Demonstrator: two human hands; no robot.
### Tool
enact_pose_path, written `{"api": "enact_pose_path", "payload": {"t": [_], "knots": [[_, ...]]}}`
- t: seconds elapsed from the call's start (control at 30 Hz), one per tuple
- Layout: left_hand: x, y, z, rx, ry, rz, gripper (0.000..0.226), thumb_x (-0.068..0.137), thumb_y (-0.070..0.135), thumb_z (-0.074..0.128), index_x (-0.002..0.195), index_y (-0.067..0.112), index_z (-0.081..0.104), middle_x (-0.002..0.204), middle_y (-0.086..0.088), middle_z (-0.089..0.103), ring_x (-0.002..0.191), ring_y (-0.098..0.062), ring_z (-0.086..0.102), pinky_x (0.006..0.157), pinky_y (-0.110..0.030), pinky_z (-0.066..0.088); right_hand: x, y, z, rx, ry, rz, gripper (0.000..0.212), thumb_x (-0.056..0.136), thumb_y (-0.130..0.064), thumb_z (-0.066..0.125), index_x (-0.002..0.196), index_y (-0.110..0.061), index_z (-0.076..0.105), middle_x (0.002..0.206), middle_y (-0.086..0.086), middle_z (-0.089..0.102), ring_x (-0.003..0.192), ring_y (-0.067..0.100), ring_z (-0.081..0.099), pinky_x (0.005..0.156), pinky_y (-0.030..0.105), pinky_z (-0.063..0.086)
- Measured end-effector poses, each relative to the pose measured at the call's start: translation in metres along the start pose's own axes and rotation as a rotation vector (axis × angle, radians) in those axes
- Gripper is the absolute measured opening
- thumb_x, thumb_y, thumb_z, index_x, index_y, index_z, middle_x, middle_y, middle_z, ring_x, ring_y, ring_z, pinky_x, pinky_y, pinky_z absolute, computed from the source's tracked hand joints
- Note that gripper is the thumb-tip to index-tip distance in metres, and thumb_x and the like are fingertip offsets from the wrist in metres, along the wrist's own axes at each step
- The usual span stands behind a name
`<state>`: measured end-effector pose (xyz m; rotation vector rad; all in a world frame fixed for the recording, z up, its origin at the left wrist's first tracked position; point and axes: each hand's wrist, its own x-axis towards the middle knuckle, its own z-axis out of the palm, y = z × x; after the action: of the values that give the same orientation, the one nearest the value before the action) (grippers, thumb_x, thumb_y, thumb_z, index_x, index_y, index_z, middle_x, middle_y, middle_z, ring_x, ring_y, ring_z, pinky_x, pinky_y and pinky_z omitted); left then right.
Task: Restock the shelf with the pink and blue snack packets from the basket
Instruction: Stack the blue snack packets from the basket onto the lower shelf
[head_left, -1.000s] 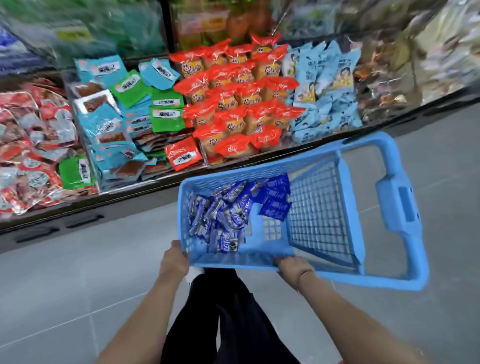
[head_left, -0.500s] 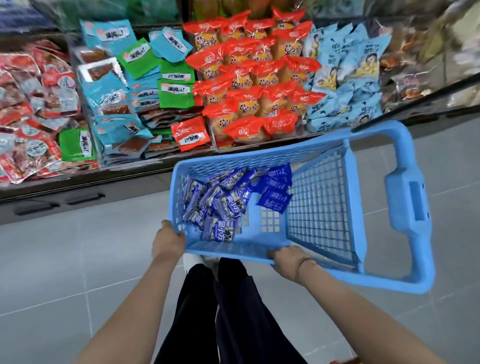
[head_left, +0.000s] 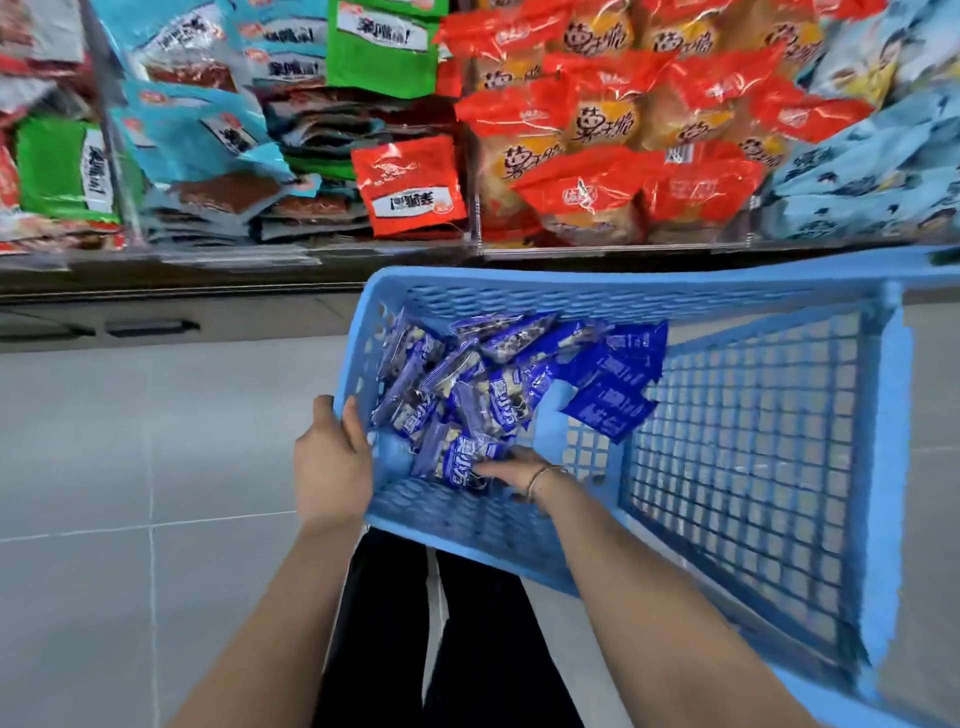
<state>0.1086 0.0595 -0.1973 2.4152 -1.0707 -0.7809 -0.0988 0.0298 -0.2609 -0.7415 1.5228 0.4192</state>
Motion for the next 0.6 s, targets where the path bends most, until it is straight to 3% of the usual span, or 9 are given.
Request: {"api": "enact_pose_path", "payload": {"t": [0.1, 0.2, 0.27, 0.33, 0.43, 0.47, 0.53, 0.6], "knots": [[-0.003, 0.000, 0.002, 0.011, 0.007, 0.002, 0.030, 0.100, 0.030, 0.038, 0.096, 0.002, 0.046, 0.071, -0.028, 0.058, 0.066, -0.044, 0.051, 0.056, -0.038, 0.033, 0.012, 0.001, 0.010, 0.138, 0.011, 0.030, 0.090, 0.076, -0.045, 0.072, 0.144, -0.007, 0.029, 0.143, 0.013, 0.041, 0.125, 0.029, 0.046, 0.102, 0.038, 0.043], [-0.005, 0.004, -0.001, 0.014, 0.001, -0.013, 0.028, 0.100, 0.031, 0.038, 0.091, 0.005, 0.042, 0.069, -0.026, 0.055, 0.064, -0.043, 0.050, 0.056, -0.038, 0.032, 0.002, 0.009, -0.003, 0.141, -0.092, 0.027, 0.069, 0.074, -0.046, 0.072, 0.126, -0.006, 0.052, 0.108, 0.010, 0.062, 0.099, 0.024, 0.059, 0.095, 0.040, 0.049], [-0.006, 0.007, -0.002, 0.007, -0.008, -0.019, 0.027, 0.100, 0.031, 0.038, 0.088, 0.008, 0.039, 0.069, -0.025, 0.054, 0.065, -0.044, 0.052, 0.055, -0.038, 0.034, -0.011, 0.016, -0.021, 0.188, -0.192, 0.007, 0.040, 0.080, -0.037, 0.070, 0.109, -0.010, 0.061, 0.071, 0.000, 0.065, 0.067, 0.011, 0.062, 0.067, 0.024, 0.054], [-0.007, 0.009, -0.003, 0.000, -0.016, -0.020, 0.027, 0.100, 0.031, 0.037, 0.088, 0.008, 0.039, 0.071, -0.029, 0.056, 0.066, -0.046, 0.053, 0.055, -0.040, 0.035, -0.023, 0.022, -0.041, 0.185, -0.236, 0.002, 0.014, 0.084, -0.028, 0.067, 0.087, -0.016, 0.060, 0.049, -0.009, 0.055, 0.046, 0.004, 0.053, 0.049, 0.016, 0.045], [-0.007, 0.011, -0.003, -0.014, -0.020, -0.019, 0.026, 0.101, 0.030, 0.038, 0.086, 0.008, 0.037, 0.069, -0.027, 0.056, 0.066, -0.047, 0.053, 0.055, -0.040, 0.036, -0.038, 0.024, -0.072, 0.090, -0.190, -0.027, 0.012, 0.082, -0.026, 0.069, 0.079, -0.019, 0.061, 0.066, -0.005, 0.055, 0.072, 0.007, 0.057, 0.064, 0.017, 0.047], [-0.007, 0.011, -0.003, -0.013, -0.019, -0.019, 0.026, 0.100, 0.029, 0.038, 0.085, 0.009, 0.037, 0.070, -0.028, 0.056, 0.066, -0.047, 0.053, 0.055, -0.041, 0.036, -0.041, 0.022, -0.080, 0.043, -0.203, -0.037, 0.013, 0.081, -0.027, 0.069, 0.087, -0.017, 0.063, 0.075, -0.004, 0.058, 0.079, 0.008, 0.057, 0.069, 0.017, 0.047], [-0.005, 0.011, -0.003, -0.008, -0.010, -0.018, 0.025, 0.100, 0.029, 0.039, 0.086, 0.008, 0.038, 0.072, -0.031, 0.058, 0.066, -0.047, 0.052, 0.056, -0.040, 0.035, -0.044, 0.014, -0.095, -0.065, -0.276, -0.015, 0.038, 0.080, -0.027, 0.069, 0.113, -0.012, 0.058, 0.103, 0.000, 0.061, 0.098, 0.014, 0.059, 0.084, 0.024, 0.050], [-0.003, 0.009, -0.002, 0.004, 0.001, -0.027, 0.026, 0.100, 0.029, 0.039, 0.087, 0.006, 0.040, 0.074, -0.032, 0.058, 0.066, -0.047, 0.052, 0.056, -0.039, 0.033, -0.051, 0.003, -0.106, -0.233, -0.373, 0.049, 0.037, 0.079, -0.030, 0.070, 0.112, -0.024, 0.052, 0.113, -0.013, 0.054, 0.116, 0.017, 0.053, 0.104, 0.032, 0.039]]}}
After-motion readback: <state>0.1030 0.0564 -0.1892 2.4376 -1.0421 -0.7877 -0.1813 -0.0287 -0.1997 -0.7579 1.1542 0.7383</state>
